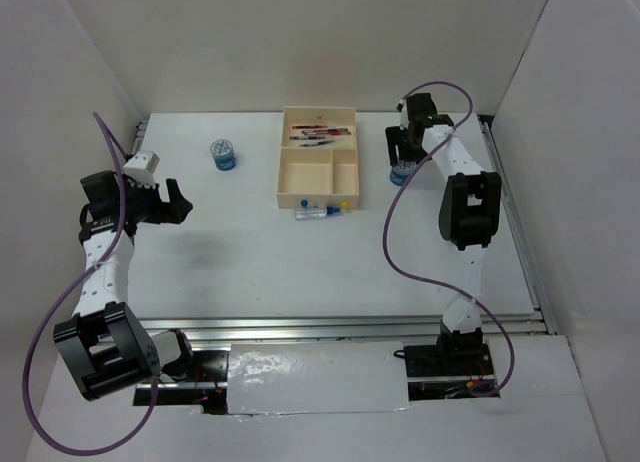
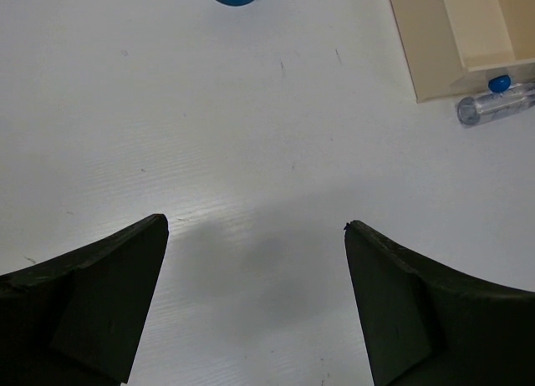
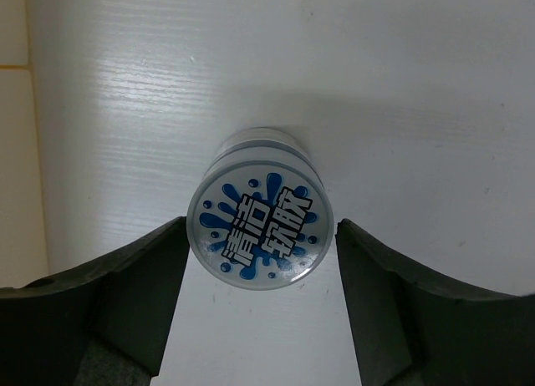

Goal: Sort the stationery into containers
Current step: Pick up the stationery from the center of the board.

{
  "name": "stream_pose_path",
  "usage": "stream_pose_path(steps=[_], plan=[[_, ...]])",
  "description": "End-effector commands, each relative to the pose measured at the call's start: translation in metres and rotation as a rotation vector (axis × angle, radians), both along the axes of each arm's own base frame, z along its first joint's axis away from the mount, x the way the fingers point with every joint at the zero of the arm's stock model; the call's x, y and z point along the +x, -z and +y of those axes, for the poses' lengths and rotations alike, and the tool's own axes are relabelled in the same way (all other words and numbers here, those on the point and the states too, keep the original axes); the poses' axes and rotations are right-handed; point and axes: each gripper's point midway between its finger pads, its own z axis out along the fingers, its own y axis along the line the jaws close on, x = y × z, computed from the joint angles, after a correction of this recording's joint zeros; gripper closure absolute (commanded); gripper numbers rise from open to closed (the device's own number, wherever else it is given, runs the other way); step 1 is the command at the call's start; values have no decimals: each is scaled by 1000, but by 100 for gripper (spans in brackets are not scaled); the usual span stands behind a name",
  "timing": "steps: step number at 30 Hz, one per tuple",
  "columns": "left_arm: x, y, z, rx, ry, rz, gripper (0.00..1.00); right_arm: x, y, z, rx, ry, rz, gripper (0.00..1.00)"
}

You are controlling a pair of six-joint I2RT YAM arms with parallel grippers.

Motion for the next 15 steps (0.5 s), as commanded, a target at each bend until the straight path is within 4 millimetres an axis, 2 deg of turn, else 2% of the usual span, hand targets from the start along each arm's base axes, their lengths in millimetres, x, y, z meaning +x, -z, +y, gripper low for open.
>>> stream_pose_path(steps=[1, 8, 12, 15], plan=[[4, -12, -3, 19, 18, -60, 1, 8, -7, -3, 4, 8, -33, 24], [4, -10, 0, 24, 15, -56, 1, 5, -3, 1, 18, -9, -8, 34], [3, -9, 1, 26, 13, -54, 1, 1, -4, 5, 37, -26, 2, 47], [2, -8, 1, 25, 12, -57, 1, -1, -21, 10, 64, -42, -21, 54]])
